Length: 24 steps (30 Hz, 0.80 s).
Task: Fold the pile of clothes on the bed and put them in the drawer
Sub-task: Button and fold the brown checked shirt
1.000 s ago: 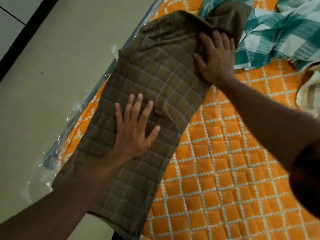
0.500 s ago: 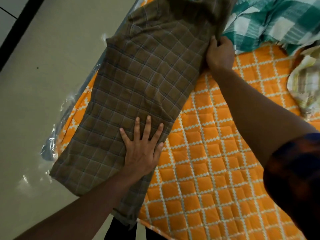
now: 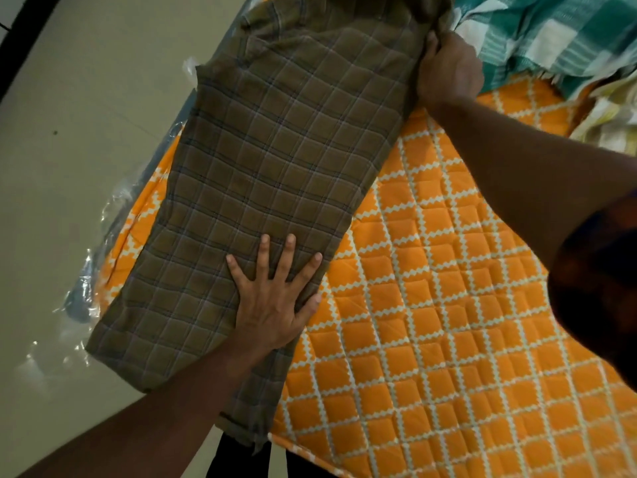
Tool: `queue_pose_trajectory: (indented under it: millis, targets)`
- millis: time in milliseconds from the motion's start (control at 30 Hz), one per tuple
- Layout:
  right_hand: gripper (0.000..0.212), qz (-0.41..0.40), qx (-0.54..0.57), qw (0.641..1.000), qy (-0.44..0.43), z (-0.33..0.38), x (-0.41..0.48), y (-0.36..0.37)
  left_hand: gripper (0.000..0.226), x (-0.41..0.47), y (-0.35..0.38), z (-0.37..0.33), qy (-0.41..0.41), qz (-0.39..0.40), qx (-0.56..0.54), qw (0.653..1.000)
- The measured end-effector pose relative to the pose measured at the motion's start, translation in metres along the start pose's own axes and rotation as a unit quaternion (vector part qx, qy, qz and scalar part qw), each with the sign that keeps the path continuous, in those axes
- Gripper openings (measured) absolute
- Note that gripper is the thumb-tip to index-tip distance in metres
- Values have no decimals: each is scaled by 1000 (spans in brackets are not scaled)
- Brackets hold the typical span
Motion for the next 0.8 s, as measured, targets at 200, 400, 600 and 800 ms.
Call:
queue_pose_trajectory:
  millis: [200,400,600,800]
  targets:
    - [52,-205,250,945,43,1,-89,-4,68,-3,-19,3,-9,-29,-41,999]
    - [49,11,33,958,-283,5,-285,51,64,-7,-35,49,-66,-33,-17,997]
    - [55,21,-26,999,4,-58,-230,55,72,-77,-20,130,-89,-4,5,996]
    - [59,53,168,984,36,-17,-316,33,80,-105,-41,168,-181,-101,-137,969]
Point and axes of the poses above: each hand's wrist, its own x-axis towards the middle knuckle, its own y-axis out of the palm, z = x × y, the point moved 4 cm from there along x, towards the middle knuckle, and after that the axes turned 4 degrees about y, right-handed, at the moved point
